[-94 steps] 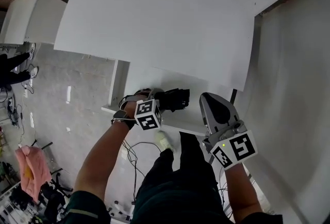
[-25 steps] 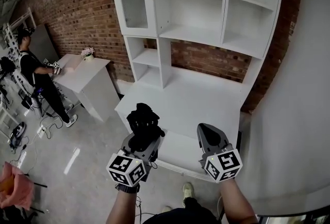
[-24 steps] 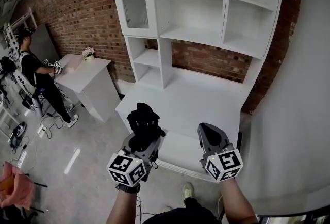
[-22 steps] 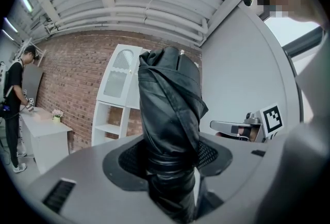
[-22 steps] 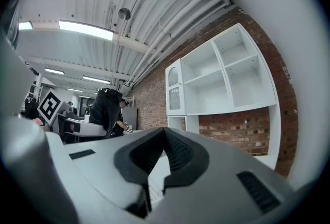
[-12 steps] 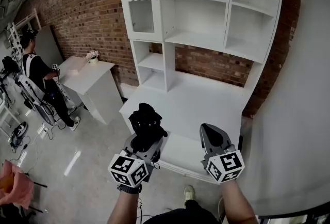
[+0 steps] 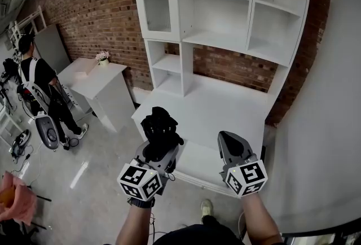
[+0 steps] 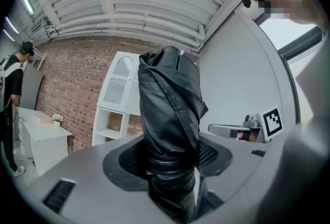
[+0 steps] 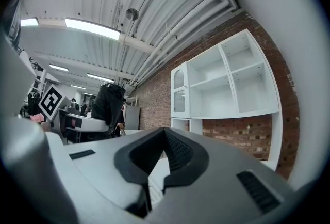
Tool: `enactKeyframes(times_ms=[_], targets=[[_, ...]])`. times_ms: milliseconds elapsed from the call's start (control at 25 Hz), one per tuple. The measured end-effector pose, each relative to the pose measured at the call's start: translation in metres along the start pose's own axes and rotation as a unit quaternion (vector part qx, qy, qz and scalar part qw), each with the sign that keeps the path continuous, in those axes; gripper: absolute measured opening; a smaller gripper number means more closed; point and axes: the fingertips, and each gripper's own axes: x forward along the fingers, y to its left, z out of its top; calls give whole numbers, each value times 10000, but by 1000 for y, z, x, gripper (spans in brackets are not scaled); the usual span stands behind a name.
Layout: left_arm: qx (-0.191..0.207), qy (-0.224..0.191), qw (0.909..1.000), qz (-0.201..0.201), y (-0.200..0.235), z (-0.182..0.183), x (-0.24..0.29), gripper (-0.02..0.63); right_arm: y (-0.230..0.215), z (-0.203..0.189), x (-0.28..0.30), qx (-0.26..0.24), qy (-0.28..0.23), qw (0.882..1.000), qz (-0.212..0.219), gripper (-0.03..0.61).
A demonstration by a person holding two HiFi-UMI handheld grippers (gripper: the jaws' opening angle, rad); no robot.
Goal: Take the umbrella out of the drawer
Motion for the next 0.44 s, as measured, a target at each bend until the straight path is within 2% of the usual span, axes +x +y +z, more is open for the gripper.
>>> enactKeyframes(times_ms=[440], targets=[[25,-60,10000,27,1,2,-9,236,6,0,-4,-62,1,10000,-13,3]])
